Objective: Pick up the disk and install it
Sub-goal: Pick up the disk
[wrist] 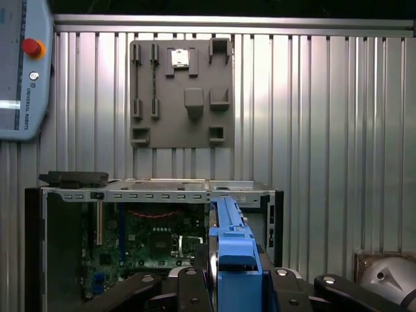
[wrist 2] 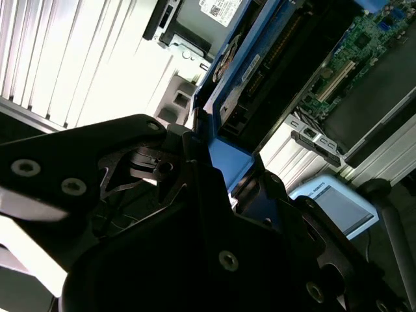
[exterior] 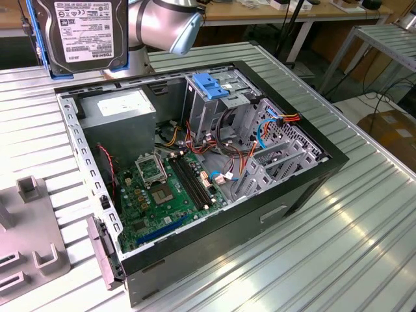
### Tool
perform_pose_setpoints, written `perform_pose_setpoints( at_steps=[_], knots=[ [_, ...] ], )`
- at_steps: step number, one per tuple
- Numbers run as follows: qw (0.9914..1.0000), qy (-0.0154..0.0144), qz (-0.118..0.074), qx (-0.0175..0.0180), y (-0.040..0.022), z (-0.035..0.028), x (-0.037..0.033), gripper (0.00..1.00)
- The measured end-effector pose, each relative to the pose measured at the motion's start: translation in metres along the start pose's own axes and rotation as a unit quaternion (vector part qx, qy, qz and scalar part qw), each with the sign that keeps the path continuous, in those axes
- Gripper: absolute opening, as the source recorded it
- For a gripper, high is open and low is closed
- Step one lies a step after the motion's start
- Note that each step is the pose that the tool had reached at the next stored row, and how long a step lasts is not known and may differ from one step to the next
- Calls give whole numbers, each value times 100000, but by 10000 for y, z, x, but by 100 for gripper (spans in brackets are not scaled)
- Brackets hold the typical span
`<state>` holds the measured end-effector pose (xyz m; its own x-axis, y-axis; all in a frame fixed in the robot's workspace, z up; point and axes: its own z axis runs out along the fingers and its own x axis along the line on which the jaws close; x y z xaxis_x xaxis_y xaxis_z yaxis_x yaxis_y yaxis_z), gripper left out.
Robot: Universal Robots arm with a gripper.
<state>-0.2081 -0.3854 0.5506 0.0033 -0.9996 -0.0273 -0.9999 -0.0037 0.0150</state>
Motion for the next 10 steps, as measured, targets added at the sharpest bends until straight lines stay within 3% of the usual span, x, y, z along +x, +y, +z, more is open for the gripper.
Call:
perform_pose_setpoints(
  at_steps=[10],
  knots=[
    [100000,6,53,0,-118,-2,86,37]
  ],
)
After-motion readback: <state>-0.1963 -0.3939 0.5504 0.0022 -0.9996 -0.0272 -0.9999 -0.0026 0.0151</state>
